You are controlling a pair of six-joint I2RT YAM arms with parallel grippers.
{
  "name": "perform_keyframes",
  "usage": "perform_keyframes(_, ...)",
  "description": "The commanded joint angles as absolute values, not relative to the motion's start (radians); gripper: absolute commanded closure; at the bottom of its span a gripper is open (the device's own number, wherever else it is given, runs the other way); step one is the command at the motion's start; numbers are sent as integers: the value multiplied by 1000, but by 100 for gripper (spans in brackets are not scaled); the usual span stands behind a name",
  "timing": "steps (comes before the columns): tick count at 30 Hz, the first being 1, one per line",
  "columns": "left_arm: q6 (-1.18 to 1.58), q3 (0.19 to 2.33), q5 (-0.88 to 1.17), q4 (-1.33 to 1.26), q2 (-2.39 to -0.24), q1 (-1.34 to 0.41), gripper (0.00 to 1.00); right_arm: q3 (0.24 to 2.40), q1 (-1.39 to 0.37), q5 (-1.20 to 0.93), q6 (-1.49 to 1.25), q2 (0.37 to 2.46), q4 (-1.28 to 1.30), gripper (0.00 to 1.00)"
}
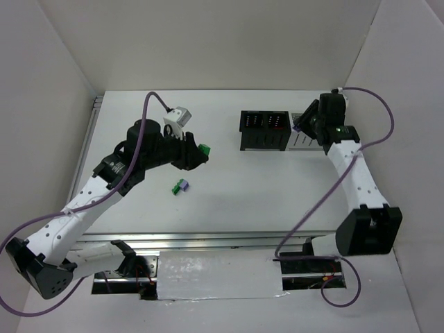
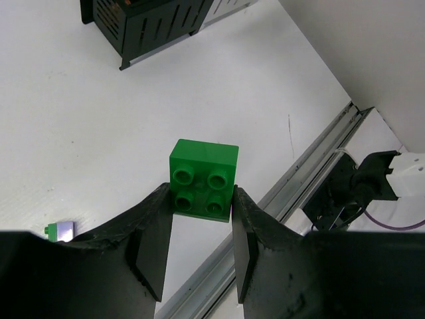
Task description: Sort the legos into containers by color
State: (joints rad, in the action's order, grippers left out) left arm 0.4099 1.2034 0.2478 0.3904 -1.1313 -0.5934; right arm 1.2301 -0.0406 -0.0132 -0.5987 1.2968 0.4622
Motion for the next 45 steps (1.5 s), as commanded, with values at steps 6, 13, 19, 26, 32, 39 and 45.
perform_keyframes(6,377,1207,282,405,-1098,-589,100,1523,81,376,-661,1567,650,100)
perform_keyframes(13,359,1212,331,428,-1089,-589,100,1759,126,426,-637,1782,719,100)
perform_keyframes(19,365,1200,337,428,-1078,-589,100,1888,155,429,-621,1945,801,92)
perform_keyframes(26,348,1241,357,431,-1098,-589,100,1910,172,338,-588,1974,761,61)
perform_keyframes(32,347,1240,390,419,-1105,-589,100,1947,173,296,-577,1985,762,27)
perform_keyframes(39,342,1243,400,414,-1109,-589,100,1974,173,241,-580,1945,793,22)
perform_keyframes(45,264,1238,445,397,-1115,-591,100,1878,24,-290,-451,1743,842,0)
